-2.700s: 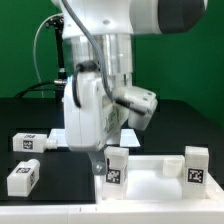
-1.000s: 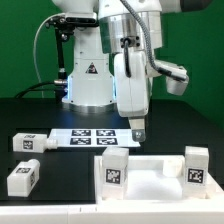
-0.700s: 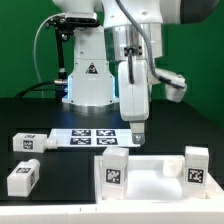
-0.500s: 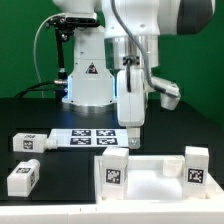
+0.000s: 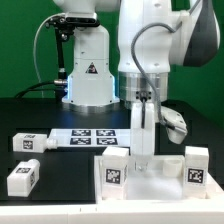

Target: Assemble square table

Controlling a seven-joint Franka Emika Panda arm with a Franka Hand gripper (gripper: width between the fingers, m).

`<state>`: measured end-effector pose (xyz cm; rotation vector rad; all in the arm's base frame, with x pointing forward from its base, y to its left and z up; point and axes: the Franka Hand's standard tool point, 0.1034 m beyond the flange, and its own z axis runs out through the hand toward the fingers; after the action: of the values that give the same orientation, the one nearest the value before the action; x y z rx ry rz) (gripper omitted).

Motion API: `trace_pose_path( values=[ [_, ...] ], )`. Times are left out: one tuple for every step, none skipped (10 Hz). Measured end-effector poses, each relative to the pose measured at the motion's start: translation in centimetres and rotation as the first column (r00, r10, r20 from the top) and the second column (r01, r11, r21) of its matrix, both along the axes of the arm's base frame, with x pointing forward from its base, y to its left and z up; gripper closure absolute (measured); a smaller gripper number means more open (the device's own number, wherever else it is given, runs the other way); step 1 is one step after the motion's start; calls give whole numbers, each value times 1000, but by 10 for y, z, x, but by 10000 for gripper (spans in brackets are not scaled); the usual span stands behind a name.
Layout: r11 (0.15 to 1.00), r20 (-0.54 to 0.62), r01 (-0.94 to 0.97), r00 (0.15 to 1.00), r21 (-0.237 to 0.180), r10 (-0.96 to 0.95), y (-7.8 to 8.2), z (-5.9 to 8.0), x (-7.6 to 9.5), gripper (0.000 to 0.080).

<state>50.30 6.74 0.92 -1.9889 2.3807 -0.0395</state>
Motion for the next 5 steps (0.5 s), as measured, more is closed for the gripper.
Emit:
trace_pose_path(
  values=[
    [1000,-2,-5,1000,-3,5,1,-3,1,150],
    [1000,-2,-13,1000,-3,13,1,-3,1,150],
    [1000,-2,-16,1000,-4,16,1,-3,0,242],
    [1000,-3,-17,1000,-4,17,1,-3,0,242],
    [1000,-3,-19,1000,-4,19,1,-3,0,442]
  ],
)
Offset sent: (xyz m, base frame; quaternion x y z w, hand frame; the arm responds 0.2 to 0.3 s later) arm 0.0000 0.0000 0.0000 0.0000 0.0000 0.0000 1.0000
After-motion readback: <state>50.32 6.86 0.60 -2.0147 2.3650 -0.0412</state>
